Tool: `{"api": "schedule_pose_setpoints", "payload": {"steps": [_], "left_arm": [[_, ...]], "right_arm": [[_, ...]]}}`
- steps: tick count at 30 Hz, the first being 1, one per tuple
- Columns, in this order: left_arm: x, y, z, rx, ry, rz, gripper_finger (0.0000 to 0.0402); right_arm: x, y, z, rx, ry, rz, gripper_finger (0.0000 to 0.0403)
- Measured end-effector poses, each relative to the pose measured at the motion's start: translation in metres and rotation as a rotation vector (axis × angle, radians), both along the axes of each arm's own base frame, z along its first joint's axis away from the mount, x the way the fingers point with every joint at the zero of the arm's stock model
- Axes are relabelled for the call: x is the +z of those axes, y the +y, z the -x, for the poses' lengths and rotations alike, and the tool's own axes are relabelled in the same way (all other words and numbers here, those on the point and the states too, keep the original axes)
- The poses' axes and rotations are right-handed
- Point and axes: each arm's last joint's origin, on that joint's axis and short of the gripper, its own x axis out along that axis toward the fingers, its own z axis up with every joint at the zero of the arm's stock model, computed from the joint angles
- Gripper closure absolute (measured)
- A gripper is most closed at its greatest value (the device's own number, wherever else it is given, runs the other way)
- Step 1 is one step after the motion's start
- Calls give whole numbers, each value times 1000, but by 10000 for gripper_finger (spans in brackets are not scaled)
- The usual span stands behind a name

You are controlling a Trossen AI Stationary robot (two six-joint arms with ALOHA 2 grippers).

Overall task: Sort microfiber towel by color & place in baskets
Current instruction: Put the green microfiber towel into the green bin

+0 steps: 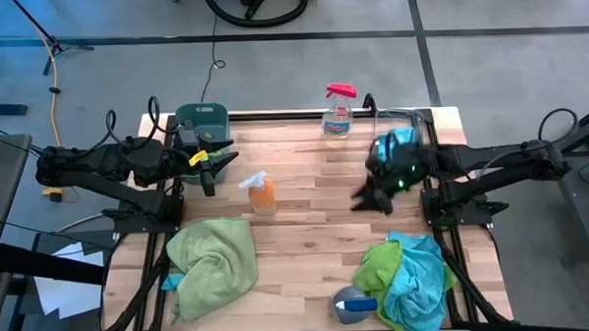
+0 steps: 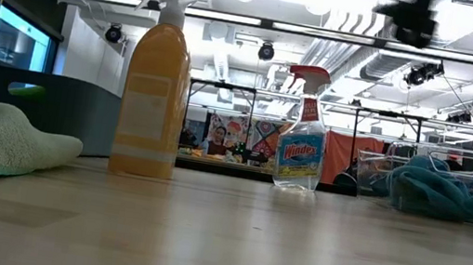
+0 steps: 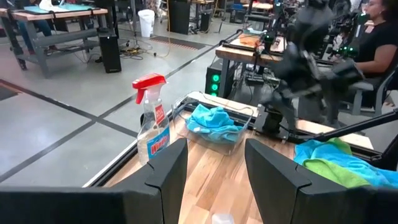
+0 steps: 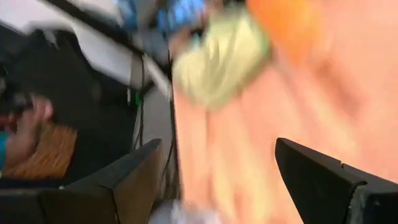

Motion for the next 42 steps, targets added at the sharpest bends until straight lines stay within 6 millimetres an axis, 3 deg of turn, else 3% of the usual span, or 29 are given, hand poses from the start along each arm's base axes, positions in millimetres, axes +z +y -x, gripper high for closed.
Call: {"api": "schedule_pose_setpoints", "payload": {"steps": [6,14,19,24,30,35,42], "left_arm": [[0,0,0,0,0,0,252],[0,0,0,-1,1,-1,252],[0,0,0,-1,1,-2,252],[0,0,0,-1,2,-3,252],[0,0,0,-3,4,-8,252],[0,0,0,-3,4,-8,252],[0,0,0,-3,4,-8,252]], "right_arm": [[-21,40,22,44,377,-165,96],[-45,69,50,-275,830,-289,96],[-68,85,45,-403,1022,-310,96],[-96,94,32,-432,1095,-268,96],[-114,100,23,-473,1147,-233,103],[-125,104,17,-454,1187,-211,170],[-124,106,14,-397,1145,-210,375]]}}
